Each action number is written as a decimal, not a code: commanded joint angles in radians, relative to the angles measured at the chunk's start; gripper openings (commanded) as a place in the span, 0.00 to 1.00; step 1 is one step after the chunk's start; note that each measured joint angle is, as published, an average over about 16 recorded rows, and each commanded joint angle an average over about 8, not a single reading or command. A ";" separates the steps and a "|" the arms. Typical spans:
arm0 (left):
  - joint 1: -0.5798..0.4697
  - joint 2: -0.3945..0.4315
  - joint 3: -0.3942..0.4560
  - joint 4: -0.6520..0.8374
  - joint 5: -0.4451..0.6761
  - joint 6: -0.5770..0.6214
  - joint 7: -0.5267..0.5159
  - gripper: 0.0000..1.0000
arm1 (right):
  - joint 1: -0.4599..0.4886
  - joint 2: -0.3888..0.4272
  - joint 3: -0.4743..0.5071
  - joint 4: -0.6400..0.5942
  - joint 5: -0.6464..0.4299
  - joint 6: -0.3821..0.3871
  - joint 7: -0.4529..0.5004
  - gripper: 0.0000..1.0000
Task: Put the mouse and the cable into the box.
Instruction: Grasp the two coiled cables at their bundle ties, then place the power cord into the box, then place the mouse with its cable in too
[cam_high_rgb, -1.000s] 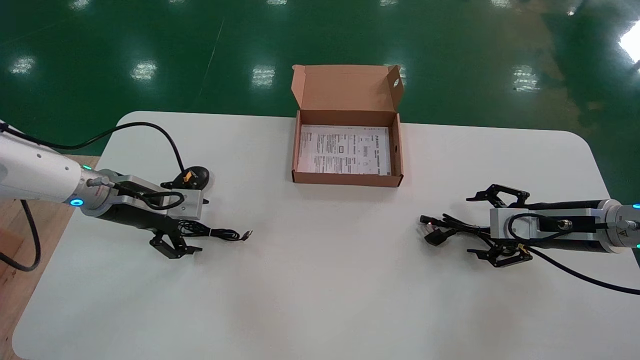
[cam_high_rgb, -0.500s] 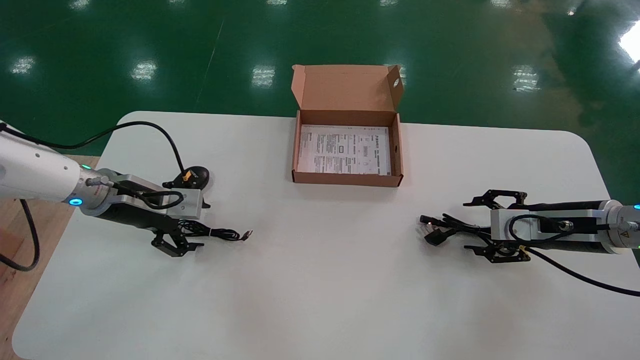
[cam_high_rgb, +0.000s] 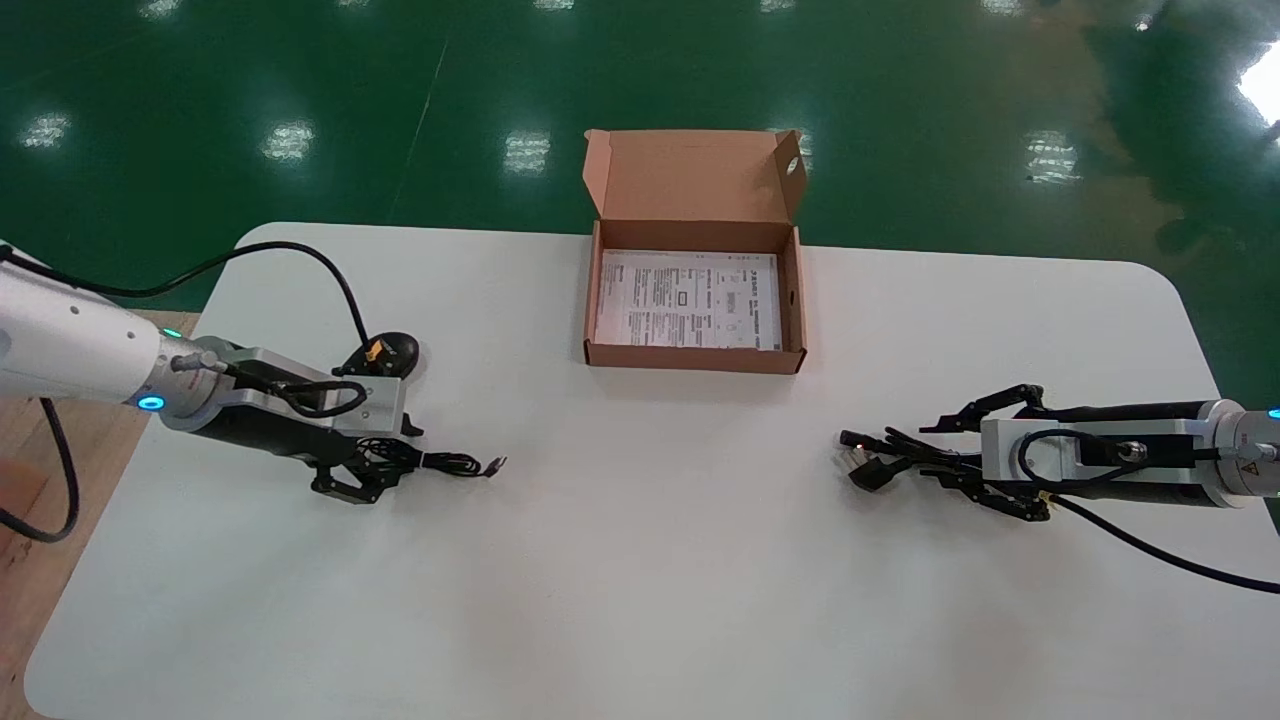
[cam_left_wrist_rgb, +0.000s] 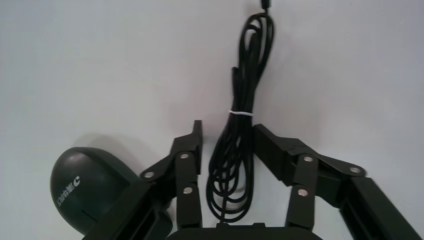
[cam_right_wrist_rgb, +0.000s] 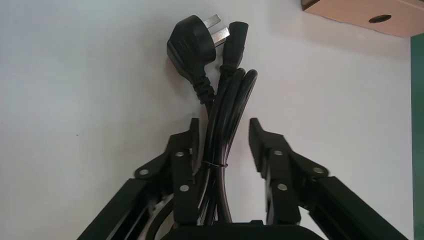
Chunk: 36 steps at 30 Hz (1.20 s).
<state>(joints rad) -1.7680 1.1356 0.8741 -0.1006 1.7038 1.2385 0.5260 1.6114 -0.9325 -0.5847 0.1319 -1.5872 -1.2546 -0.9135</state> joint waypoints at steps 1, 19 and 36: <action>0.000 0.000 0.000 0.000 0.000 0.000 0.000 0.00 | 0.000 0.000 0.000 0.000 0.000 0.000 0.000 0.00; -0.076 -0.041 -0.017 -0.027 -0.021 -0.003 0.002 0.00 | 0.034 0.007 0.017 0.026 0.022 0.015 -0.017 0.00; -0.280 -0.153 -0.204 -0.312 -0.246 -0.173 0.116 0.00 | 0.104 -0.273 0.107 0.061 0.133 0.364 -0.122 0.00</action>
<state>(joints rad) -2.0475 0.9869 0.6853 -0.3970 1.4763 1.0801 0.6402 1.7159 -1.1949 -0.4808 0.1903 -1.4574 -0.9076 -1.0379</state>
